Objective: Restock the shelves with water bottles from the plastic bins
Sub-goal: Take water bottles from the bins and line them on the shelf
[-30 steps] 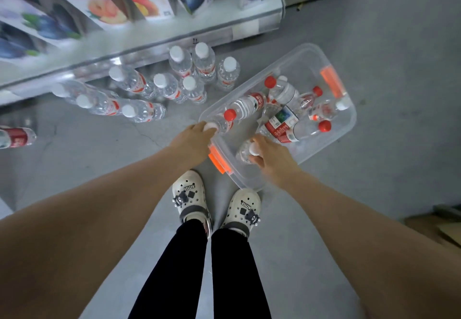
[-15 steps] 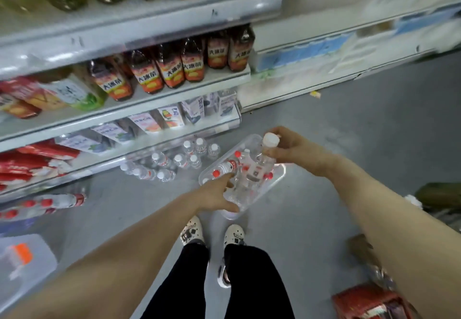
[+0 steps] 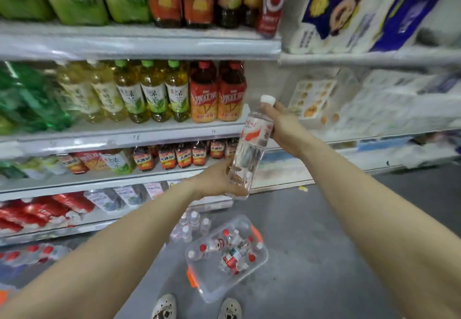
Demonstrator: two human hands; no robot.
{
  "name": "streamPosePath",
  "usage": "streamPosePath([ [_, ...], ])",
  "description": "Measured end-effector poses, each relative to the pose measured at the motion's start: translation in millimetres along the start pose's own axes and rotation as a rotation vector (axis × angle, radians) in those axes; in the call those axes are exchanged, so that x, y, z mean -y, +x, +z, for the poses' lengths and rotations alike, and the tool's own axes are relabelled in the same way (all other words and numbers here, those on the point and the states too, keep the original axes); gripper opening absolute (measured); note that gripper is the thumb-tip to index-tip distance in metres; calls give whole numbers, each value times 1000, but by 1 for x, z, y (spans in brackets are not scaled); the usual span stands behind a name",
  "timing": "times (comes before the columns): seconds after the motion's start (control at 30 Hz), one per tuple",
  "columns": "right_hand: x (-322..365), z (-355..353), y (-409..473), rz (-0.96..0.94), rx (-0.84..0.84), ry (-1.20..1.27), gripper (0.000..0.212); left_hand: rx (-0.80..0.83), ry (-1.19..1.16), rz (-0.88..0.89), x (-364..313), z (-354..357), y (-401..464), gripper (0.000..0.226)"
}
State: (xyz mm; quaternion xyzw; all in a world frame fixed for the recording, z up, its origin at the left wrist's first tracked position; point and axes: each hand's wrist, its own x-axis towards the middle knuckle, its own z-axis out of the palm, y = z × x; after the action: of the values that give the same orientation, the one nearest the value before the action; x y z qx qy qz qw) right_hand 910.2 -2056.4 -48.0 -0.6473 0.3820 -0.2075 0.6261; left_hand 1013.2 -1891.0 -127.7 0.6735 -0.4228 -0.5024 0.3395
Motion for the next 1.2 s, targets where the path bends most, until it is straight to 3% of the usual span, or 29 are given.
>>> streamPosePath([
  [0.1,25,6,-7,-135,-76,-421,53,-211,145,29,-30,2,-1,71],
  [0.2,39,9,-14,-212,-142,-573,71,-334,218,19,-54,-2,-3,71],
  [0.37,76,13,-14,-301,-96,-514,63,-390,264,70,-81,-15,-16,82],
  [0.57,160,30,-16,-516,13,-659,68,-393,585,110,-135,-80,-61,66],
  [0.73,270,58,-22,-742,-4,-784,69,-665,1049,114,-198,-168,-113,44],
  [0.9,377,95,-19,-819,-73,-704,73,-982,1321,186,-259,-258,-162,37],
  [0.97,411,107,-15,-860,-88,-598,39,-1066,1336,196,-277,-293,-173,38],
  [1.03,442,120,-12,-860,-104,-468,29,-1138,1321,206,-291,-325,-178,41],
  [1.07,456,125,-9,-845,-140,-453,31,-1171,1299,215,-296,-341,-178,43],
  [1.13,482,139,2,-837,-221,-448,65,-1211,1268,219,-302,-369,-176,46],
  [1.2,502,151,24,-872,-289,-414,78,-1217,1246,210,-306,-395,-168,48],
])
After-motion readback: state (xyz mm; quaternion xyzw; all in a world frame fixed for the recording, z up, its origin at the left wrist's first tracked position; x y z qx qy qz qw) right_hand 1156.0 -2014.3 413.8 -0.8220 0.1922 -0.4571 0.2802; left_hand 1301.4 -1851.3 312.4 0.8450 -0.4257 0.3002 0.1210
